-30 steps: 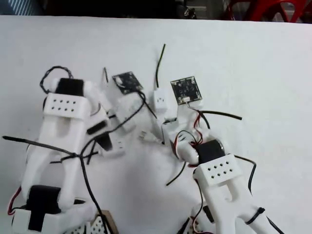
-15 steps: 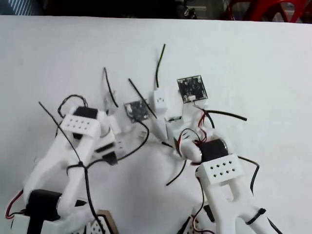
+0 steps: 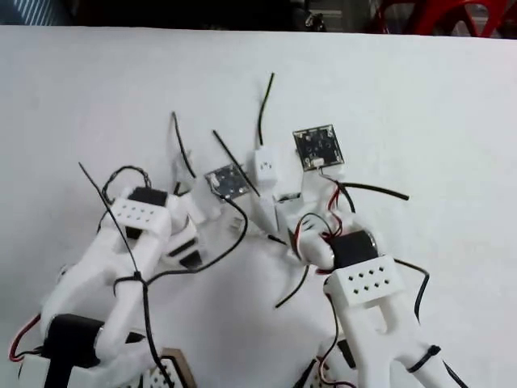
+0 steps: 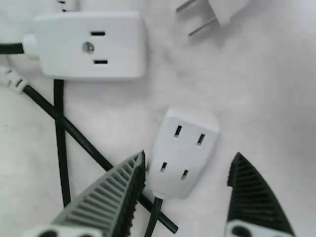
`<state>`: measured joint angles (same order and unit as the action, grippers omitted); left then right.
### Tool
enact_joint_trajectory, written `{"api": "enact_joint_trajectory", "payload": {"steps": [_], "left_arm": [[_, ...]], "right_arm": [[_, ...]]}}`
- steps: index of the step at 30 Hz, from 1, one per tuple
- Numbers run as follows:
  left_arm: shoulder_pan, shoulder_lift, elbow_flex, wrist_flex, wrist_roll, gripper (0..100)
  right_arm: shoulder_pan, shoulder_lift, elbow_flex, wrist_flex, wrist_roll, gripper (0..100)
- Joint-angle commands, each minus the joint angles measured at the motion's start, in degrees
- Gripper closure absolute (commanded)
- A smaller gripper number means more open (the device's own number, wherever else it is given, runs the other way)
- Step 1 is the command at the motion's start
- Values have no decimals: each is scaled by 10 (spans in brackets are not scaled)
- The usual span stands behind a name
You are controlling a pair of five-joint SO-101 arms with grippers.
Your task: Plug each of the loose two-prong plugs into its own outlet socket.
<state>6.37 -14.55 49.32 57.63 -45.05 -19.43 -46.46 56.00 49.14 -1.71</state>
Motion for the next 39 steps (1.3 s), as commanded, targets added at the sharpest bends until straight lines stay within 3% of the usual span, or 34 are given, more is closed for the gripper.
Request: {"api": "enact_joint_trajectory", "payload": {"steps": [1, 12, 14, 18, 25, 29, 34, 39], "left_arm": [[34, -26, 1, -9, 32, 824], [38, -27, -11, -40, 156, 856], [39, -32, -17, -23, 156, 818], [28, -36, -73, 62, 175, 645], [-12, -181, -114, 105, 165, 649], [-65, -289, -112, 135, 171, 653], [-182, -382, -55, 141, 205, 653], [-258, -436, 55, 91, 210, 653]], "right_arm": [[6, -8, -4, -8, -4, 981], [7, -8, -4, -7, -4, 981], [7, -8, -4, -7, -4, 981], [7, -10, -4, -7, -4, 981], [-4, -15, -7, -7, -4, 981], [-46, -15, -7, -7, -2, 981], [-156, -9, -7, -12, -1, 981], [-233, 29, -4, -74, -2, 981]]}}
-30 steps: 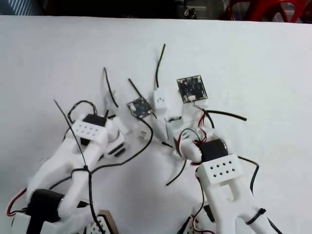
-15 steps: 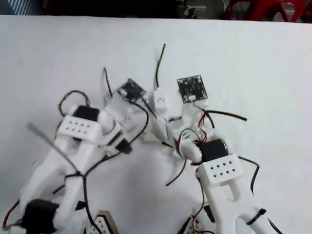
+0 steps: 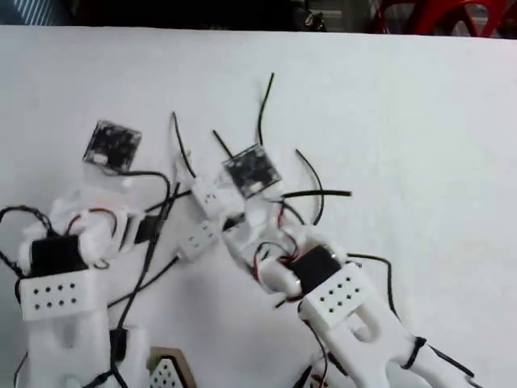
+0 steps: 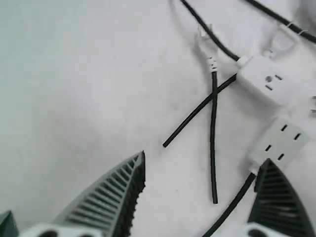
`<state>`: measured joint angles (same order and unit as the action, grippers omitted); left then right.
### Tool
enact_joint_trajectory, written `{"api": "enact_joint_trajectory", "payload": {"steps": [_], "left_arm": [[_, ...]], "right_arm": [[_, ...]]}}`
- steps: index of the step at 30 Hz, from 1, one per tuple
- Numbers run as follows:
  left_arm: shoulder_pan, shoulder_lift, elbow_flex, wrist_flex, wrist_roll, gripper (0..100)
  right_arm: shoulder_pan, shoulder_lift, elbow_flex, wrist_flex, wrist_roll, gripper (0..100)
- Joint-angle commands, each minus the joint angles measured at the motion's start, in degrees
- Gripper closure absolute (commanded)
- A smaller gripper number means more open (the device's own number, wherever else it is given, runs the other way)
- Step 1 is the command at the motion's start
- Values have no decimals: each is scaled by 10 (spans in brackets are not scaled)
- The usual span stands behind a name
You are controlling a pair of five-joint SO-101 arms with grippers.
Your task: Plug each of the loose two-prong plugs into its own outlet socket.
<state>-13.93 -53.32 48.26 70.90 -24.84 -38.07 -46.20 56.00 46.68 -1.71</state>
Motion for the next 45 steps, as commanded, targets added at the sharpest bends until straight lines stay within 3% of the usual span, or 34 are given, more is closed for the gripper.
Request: {"api": "enact_joint_trajectory", "payload": {"steps": [1, 7, 13, 26, 34, 45], "left_arm": [[-61, -56, 91, -59, 9, 653], [-66, -82, 214, -155, 18, 653], [-66, -92, 269, -210, 45, 653], [-66, -92, 287, -207, 45, 653], [-66, -92, 287, -206, 45, 653], [-66, -92, 295, -208, 43, 653]], "right_arm": [[-55, 44, -5, -66, -1, 981], [-101, 152, -7, -135, -1, 981], [-96, 178, -8, -150, 0, 981], [-59, 305, -95, -153, 1, 982], [-31, 307, -102, -153, 1, 982], [-51, 325, -200, -59, 1, 982]]}}
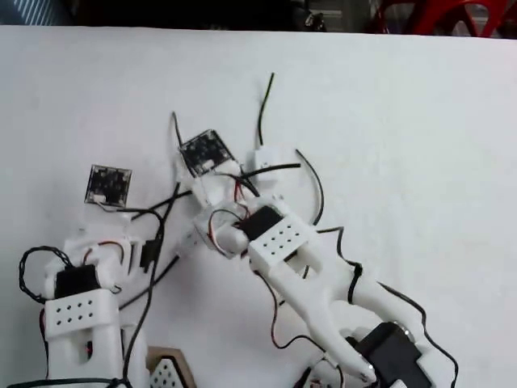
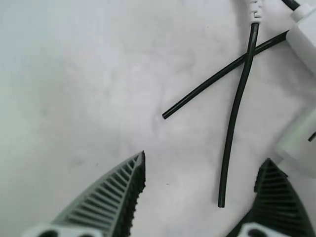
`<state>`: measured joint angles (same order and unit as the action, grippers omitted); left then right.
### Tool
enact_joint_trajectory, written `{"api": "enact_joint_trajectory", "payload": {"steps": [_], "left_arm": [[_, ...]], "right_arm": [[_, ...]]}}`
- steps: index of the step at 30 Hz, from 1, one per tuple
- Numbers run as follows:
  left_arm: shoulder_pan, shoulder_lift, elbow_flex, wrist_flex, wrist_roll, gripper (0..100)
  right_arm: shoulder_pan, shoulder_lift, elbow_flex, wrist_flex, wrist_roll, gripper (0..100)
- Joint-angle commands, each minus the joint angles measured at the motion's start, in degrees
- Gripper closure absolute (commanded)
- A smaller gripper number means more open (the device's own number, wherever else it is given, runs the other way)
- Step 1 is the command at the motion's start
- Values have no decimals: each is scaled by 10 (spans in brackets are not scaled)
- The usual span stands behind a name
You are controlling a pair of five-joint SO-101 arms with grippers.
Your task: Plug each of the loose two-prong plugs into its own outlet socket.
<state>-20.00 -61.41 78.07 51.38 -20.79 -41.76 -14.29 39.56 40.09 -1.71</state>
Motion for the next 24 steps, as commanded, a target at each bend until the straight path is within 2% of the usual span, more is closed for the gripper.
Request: {"api": "enact_joint_trajectory", "payload": {"steps": [1, 6, 24], "left_arm": [[-6, -11, -3, -13, 3, 653], [-6, -11, -3, -13, 2, 653], [-6, -11, -3, -11, 2, 653]], "right_arm": [[-18, 14, -35, 7, 1, 982], [-24, 48, -36, -4, 41, 982], [-26, 66, -22, -22, 45, 982]]}}
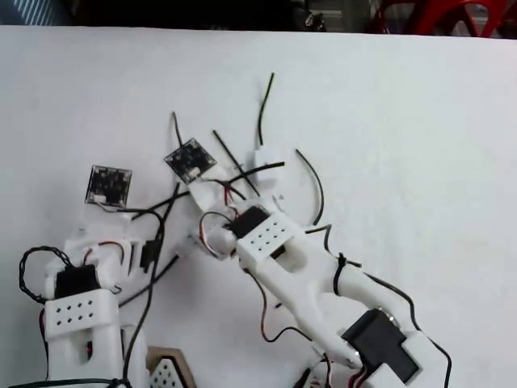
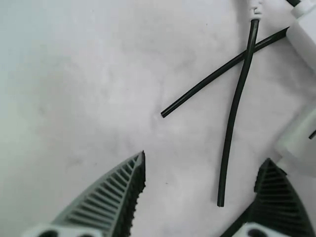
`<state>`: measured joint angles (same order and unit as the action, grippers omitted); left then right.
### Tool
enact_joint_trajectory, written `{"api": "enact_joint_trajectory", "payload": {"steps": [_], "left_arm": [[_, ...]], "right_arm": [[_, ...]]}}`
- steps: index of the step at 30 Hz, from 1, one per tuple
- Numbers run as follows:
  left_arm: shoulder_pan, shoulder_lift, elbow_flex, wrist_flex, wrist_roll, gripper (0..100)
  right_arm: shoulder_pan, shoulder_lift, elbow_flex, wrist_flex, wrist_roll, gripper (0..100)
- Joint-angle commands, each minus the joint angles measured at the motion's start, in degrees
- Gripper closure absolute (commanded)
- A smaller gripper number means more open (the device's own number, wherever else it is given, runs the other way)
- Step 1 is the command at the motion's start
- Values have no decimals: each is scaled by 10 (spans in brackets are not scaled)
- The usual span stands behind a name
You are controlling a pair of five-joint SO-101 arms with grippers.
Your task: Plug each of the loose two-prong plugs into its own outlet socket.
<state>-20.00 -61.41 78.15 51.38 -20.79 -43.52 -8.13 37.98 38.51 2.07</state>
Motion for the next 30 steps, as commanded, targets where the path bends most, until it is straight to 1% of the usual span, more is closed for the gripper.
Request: {"api": "enact_joint_trajectory", "payload": {"steps": [1, 3, 6, 12, 18, 21, 24, 30], "left_arm": [[-6, -11, -4, -11, 2, 653], [-6, -11, -4, -11, 2, 653], [-6, -11, -4, -11, 2, 653], [-7, -11, -4, -11, 1, 653], [-7, -11, -4, -12, 1, 653], [-7, -11, -3, -11, 1, 653], [-7, -11, -3, -11, 1, 653], [-7, -11, -3, -11, 1, 653]], "right_arm": [[-8, 13, -6, -6, 7, 982], [-8, 33, -7, -7, 9, 982], [-8, 60, -7, -7, 40, 982], [-13, 74, -7, -4, 62, 982], [-12, 61, -9, -1, 68, 982], [-6, 15, -30, 32, 68, 982], [20, -36, -73, 73, 68, 982], [119, -55, -167, 111, 84, 982]]}}
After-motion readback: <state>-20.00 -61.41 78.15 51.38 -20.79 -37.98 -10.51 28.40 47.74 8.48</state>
